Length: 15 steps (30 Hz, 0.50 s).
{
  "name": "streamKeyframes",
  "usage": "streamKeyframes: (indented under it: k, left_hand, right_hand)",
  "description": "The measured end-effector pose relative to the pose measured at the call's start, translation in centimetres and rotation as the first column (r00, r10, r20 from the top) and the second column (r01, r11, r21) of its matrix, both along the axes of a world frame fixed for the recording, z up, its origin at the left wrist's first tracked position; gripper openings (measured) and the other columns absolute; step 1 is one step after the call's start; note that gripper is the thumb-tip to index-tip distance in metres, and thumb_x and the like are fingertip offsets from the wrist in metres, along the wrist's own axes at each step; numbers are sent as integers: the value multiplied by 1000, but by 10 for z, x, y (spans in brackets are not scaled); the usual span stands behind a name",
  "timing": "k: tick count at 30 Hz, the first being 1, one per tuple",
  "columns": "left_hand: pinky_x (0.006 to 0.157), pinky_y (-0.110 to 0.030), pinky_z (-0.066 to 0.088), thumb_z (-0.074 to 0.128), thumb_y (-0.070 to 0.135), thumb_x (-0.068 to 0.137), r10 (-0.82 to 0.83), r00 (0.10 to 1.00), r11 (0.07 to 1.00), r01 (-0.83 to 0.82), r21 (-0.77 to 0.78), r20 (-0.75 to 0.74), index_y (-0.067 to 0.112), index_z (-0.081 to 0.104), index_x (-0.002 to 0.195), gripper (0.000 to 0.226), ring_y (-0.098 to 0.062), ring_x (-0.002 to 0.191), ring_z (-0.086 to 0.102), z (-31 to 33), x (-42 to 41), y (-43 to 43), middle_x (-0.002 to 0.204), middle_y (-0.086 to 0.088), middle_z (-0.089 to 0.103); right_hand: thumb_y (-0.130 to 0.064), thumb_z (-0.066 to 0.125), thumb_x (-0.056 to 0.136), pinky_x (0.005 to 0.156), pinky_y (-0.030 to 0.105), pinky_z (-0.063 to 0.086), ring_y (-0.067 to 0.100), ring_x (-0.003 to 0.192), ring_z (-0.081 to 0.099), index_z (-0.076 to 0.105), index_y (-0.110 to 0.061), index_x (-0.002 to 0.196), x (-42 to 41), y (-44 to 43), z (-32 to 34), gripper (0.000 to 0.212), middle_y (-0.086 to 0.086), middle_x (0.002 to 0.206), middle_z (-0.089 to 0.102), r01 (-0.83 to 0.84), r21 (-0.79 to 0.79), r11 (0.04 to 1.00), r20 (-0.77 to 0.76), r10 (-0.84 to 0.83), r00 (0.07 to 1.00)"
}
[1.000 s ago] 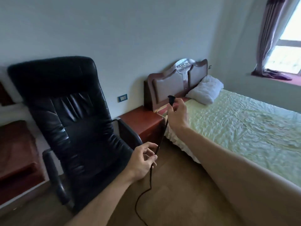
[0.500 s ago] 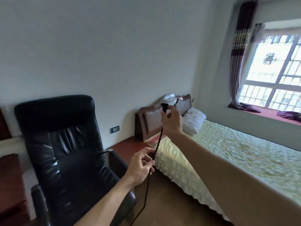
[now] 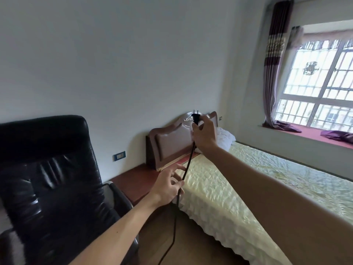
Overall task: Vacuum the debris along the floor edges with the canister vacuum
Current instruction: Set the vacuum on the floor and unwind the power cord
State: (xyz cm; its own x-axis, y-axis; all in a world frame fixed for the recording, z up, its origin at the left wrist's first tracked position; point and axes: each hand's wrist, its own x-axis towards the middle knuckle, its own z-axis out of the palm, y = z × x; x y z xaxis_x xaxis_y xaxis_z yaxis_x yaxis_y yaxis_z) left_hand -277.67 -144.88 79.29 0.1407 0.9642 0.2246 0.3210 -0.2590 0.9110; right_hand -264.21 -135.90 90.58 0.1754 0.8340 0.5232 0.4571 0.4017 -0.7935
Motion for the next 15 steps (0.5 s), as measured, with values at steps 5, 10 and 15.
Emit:
streamKeyframes:
  k: [5, 10, 15]
  left_hand:
    - [64, -42, 63, 63, 3, 93, 37, 998, 999, -36, 8, -53, 34, 59, 109, 35, -28, 69, 72, 7, 48, 42, 92, -6, 58]
    - [63, -44, 62, 63, 4, 93, 42, 995, 999, -40, 21, -93, 45, 56, 103, 44, -27, 68, 73, 8, 81, 75, 91, -3, 56]
    - [63, -43, 63, 62, 5, 94, 66, 994, 997, -61, 55, -92, 49, 55, 104, 45, -23, 67, 72, 6, 99, 103, 94, -5, 57]
  right_hand:
    - [-24, 59, 94, 80, 51, 56, 34, 82, 66, 59, -33, 108, 49, 41, 4, 17, 7, 80, 64, -23, -16, 1000, 17, 24, 1000]
    - [-21, 59, 95, 79, 52, 56, 29, 78, 66, 61, -32, 109, 83, 69, 6, 18, -2, 72, 60, -55, -6, 998, -11, 55, 998]
    - [-17, 60, 95, 70, 49, 58, 25, 62, 67, 63, -26, 113, 100, 94, 10, 20, 3, 75, 65, -68, 19, 998, -11, 68, 998]
